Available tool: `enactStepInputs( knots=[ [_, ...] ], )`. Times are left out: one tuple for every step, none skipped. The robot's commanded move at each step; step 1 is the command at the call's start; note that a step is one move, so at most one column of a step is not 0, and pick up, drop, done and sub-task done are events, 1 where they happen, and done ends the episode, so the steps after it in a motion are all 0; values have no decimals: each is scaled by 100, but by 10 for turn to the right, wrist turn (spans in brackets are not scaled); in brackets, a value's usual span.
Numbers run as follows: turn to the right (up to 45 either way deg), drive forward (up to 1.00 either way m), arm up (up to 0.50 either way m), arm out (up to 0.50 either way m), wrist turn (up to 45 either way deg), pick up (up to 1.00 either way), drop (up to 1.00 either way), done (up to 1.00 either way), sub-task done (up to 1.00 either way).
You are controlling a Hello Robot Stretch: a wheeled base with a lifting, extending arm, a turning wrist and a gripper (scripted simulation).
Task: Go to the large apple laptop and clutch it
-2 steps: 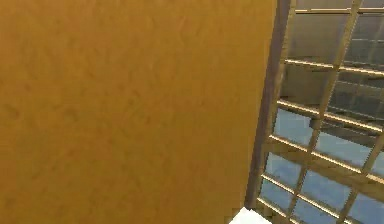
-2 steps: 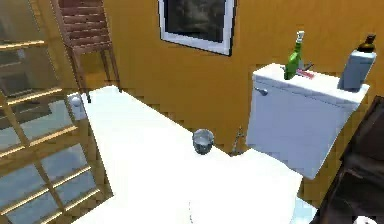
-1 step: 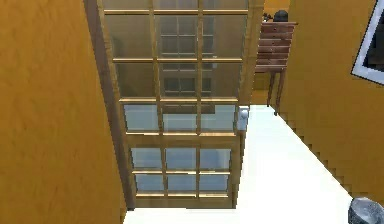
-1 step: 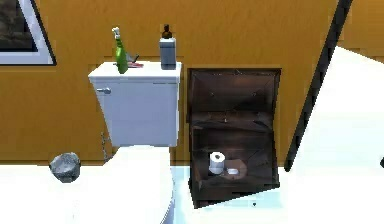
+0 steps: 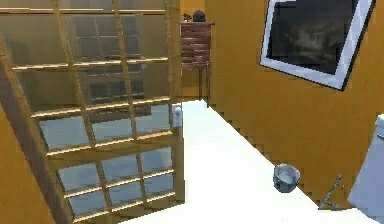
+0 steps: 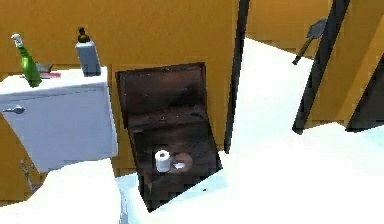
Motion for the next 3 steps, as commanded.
enactStepInputs(
  knots=[
    [30,0,0,0,0,0,0,0,0],
    [0,40,0,0,0,0,0,0,0],
    [0,70,0,0,0,0,0,0,0]
  ],
)
